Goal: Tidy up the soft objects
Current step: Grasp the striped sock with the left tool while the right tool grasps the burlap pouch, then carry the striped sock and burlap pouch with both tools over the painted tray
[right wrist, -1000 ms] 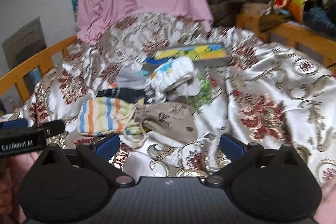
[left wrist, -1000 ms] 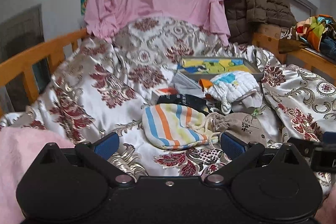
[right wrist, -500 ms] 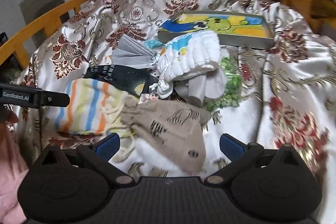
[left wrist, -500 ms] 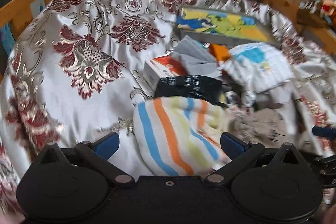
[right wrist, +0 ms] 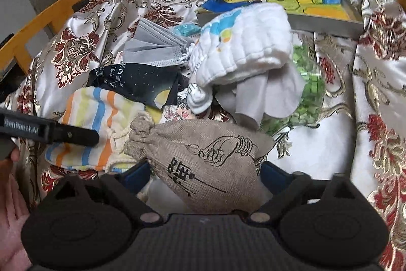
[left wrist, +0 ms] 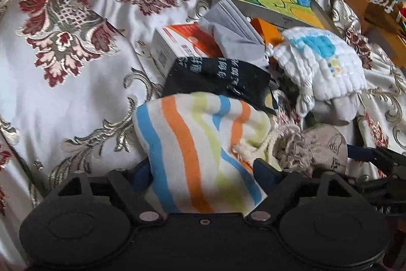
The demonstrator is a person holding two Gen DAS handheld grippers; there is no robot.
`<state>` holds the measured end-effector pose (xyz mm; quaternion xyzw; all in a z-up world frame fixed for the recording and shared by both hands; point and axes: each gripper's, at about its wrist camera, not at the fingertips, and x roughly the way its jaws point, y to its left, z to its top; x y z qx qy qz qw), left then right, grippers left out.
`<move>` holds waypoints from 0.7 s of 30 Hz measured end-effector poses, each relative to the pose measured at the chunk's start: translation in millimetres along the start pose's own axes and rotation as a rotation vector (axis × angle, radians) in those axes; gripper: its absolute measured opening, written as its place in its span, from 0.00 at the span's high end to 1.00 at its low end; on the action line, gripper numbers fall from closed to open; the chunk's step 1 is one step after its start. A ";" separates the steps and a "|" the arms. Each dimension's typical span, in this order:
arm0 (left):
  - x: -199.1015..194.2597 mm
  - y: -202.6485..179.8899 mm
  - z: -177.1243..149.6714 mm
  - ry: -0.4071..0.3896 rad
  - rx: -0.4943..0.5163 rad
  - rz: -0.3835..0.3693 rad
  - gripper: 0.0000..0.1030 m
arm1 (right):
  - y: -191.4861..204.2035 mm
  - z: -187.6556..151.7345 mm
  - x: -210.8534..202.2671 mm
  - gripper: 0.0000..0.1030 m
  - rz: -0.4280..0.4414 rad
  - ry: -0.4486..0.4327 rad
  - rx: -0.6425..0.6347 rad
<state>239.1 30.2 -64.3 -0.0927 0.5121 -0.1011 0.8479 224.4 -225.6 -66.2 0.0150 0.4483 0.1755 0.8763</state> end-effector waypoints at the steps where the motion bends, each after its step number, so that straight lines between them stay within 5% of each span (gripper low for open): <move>1: 0.4 -1.6 -0.6 -0.002 0.011 -0.005 0.27 | -0.2 0.6 0.3 0.17 -0.005 0.001 0.001; 5: -0.1 -5.6 -2.1 -0.008 0.039 -0.036 0.54 | 0.4 0.1 -0.6 0.28 -0.014 -0.002 0.003; 10: 1.5 -7.2 -2.6 0.004 0.046 -0.075 0.73 | 2.5 -1.3 -4.1 0.43 -0.025 -0.012 0.005; 21: -17.4 -15.9 -7.2 -0.063 0.109 -0.152 0.82 | 0.2 -3.9 -29.1 0.76 -0.016 -0.076 0.048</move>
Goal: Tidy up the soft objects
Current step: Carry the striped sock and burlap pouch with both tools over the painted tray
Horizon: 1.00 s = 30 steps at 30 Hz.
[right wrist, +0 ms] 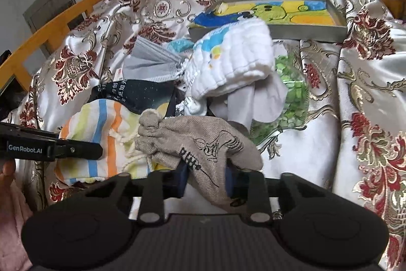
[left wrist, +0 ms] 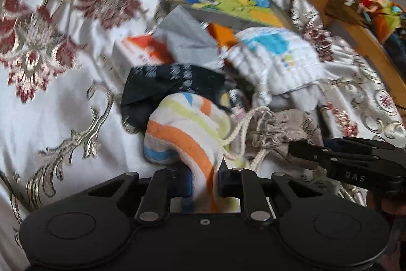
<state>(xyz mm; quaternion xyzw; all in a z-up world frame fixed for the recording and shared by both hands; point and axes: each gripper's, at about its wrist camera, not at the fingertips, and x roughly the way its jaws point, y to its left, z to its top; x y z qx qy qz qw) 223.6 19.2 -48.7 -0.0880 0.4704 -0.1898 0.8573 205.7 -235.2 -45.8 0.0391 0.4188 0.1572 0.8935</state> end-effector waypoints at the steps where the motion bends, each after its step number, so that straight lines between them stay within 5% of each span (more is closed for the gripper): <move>1: -3.3 -3.8 -0.6 -0.015 0.018 -0.010 0.83 | -0.2 -0.4 -3.1 0.77 0.005 -0.007 0.007; 17: -77.6 -50.1 -2.4 -0.299 0.195 -0.159 0.83 | -4.0 9.5 -88.3 0.79 0.060 -0.360 0.060; 30: -49.3 -77.6 120.2 -0.498 0.182 -0.105 0.83 | -44.0 114.2 -31.4 0.79 -0.051 -0.515 0.086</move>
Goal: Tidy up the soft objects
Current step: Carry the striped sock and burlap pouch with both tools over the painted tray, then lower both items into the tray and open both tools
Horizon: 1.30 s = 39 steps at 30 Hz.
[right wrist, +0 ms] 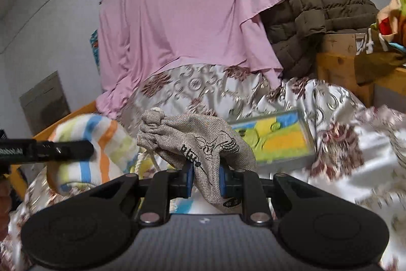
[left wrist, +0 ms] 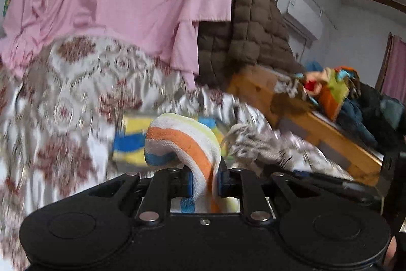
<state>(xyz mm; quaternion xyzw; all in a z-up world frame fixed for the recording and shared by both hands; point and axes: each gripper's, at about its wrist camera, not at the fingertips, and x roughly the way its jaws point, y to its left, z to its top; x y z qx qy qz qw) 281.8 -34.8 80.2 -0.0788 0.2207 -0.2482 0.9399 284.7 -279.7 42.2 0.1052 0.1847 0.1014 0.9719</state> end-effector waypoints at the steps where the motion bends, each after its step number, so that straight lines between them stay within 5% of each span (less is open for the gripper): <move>1: 13.2 0.6 7.7 -0.012 0.010 0.006 0.83 | -4.7 5.7 16.3 0.79 -0.008 -0.003 0.010; 9: 134.5 25.4 45.8 -0.030 -0.021 0.061 0.82 | -44.3 24.3 113.6 0.79 -0.070 0.042 0.076; 17: 235.6 49.7 42.8 0.028 -0.082 0.099 0.82 | -72.6 19.0 180.2 0.79 -0.128 0.093 0.091; 28: 292.4 79.0 12.1 0.128 -0.182 0.136 0.82 | -89.3 4.0 215.8 0.79 -0.212 0.217 0.075; 36: 306.9 87.4 -1.7 0.226 -0.136 0.268 0.80 | -86.3 -0.2 225.6 0.77 -0.222 0.248 0.043; 39: 309.3 88.6 -5.4 0.260 -0.115 0.301 0.79 | -85.9 0.0 225.9 0.69 -0.229 0.261 0.037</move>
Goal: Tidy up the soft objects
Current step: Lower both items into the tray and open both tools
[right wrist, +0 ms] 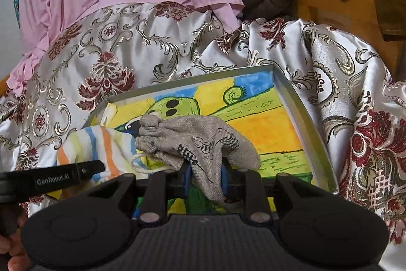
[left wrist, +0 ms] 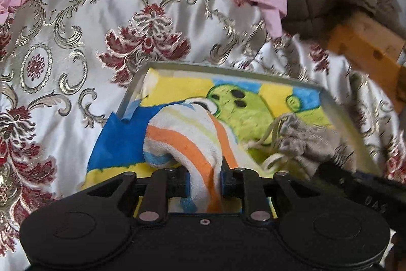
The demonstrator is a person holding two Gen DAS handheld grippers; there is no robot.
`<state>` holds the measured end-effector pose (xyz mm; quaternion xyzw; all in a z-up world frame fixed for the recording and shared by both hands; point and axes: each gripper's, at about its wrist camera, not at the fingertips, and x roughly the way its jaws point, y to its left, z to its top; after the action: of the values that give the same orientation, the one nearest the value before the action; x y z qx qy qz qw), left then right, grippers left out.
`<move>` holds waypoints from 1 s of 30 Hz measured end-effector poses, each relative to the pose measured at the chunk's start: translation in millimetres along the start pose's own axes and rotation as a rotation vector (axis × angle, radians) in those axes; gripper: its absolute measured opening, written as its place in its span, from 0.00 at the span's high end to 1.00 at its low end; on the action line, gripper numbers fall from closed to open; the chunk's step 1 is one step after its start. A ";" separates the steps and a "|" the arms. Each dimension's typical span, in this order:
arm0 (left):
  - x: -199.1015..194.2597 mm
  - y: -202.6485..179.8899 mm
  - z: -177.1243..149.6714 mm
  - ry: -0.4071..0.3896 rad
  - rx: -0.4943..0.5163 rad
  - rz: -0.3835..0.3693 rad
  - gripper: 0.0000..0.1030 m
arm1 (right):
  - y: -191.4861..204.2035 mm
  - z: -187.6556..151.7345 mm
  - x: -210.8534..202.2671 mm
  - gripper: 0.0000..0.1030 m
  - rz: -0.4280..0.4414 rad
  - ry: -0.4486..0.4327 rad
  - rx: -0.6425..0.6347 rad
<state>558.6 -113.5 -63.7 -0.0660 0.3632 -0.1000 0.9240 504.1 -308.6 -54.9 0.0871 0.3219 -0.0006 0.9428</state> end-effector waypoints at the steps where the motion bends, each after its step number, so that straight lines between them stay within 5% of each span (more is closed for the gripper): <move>1: 0.4 0.3 -1.0 0.007 0.002 0.005 0.76 | 0.1 -0.9 -0.6 0.66 0.000 0.001 -0.005; 6: -2.9 -0.3 -4.3 0.022 0.004 0.025 0.69 | -0.8 -1.4 -3.4 0.60 0.003 0.005 -0.004; 9: -10.1 -0.8 -4.4 0.018 0.008 0.036 0.61 | -1.3 -0.7 -9.9 0.47 0.000 -0.009 -0.003; 14: -31.0 0.7 -2.1 -0.019 -0.014 0.052 0.38 | -2.5 2.7 -28.4 0.37 -0.001 -0.039 0.007; 30: -168.1 8.4 -10.7 -0.239 -0.021 0.027 0.12 | 20.0 5.2 -163.5 0.09 0.051 -0.249 0.009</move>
<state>432.1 -66.8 37.5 -0.0824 0.2525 -0.0753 0.9611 378.8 -298.7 51.7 0.0986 0.1999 0.0110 0.9748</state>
